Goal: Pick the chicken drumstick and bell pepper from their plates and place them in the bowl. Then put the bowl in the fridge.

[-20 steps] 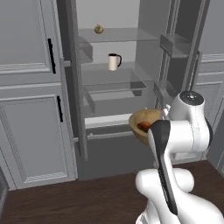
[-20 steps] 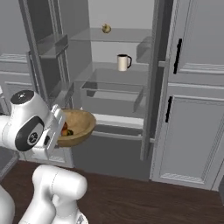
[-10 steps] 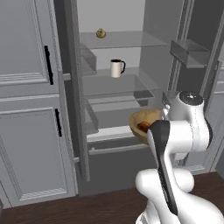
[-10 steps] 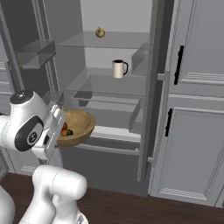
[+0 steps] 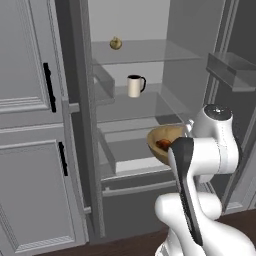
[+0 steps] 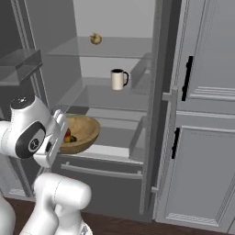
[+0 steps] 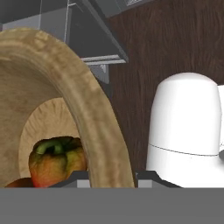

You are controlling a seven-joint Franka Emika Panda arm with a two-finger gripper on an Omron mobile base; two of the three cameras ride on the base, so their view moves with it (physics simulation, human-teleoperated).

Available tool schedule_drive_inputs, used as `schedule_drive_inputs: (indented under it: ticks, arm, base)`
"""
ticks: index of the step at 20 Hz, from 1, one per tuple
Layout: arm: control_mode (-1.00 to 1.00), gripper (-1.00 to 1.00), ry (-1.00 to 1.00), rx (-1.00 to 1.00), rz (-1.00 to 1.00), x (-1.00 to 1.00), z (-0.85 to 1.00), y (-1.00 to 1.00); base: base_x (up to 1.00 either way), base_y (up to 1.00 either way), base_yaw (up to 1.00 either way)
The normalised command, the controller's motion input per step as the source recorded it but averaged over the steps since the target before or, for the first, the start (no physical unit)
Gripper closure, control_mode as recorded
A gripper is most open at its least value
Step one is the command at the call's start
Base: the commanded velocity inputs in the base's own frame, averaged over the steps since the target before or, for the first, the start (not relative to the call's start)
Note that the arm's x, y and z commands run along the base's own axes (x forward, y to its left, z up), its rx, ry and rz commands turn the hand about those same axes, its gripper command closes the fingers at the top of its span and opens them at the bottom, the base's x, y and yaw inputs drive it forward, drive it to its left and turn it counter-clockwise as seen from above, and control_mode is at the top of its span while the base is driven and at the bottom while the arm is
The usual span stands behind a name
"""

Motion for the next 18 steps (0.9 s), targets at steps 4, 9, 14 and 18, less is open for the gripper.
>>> schedule_drive_inputs:
  ticks: [4, 9, 14, 18]
  arm:
    - [1.00, 1.00, 0.00, 0.00, 0.00, 0.00, 0.00, 0.00]
    - [1.00, 1.00, 0.00, 0.00, 0.00, 0.00, 0.00, 0.00]
    - [1.00, 1.00, 0.00, 0.00, 0.00, 0.00, 0.00, 0.00]
    - [1.00, 1.00, 0.00, 0.00, 0.00, 0.00, 0.00, 0.00]
  base:
    - [0.43, -0.34, -0.01]
    - [0.23, -0.04, 0.00]
    - [0.39, -0.13, 0.00]
    - [0.46, -0.28, 0.00]
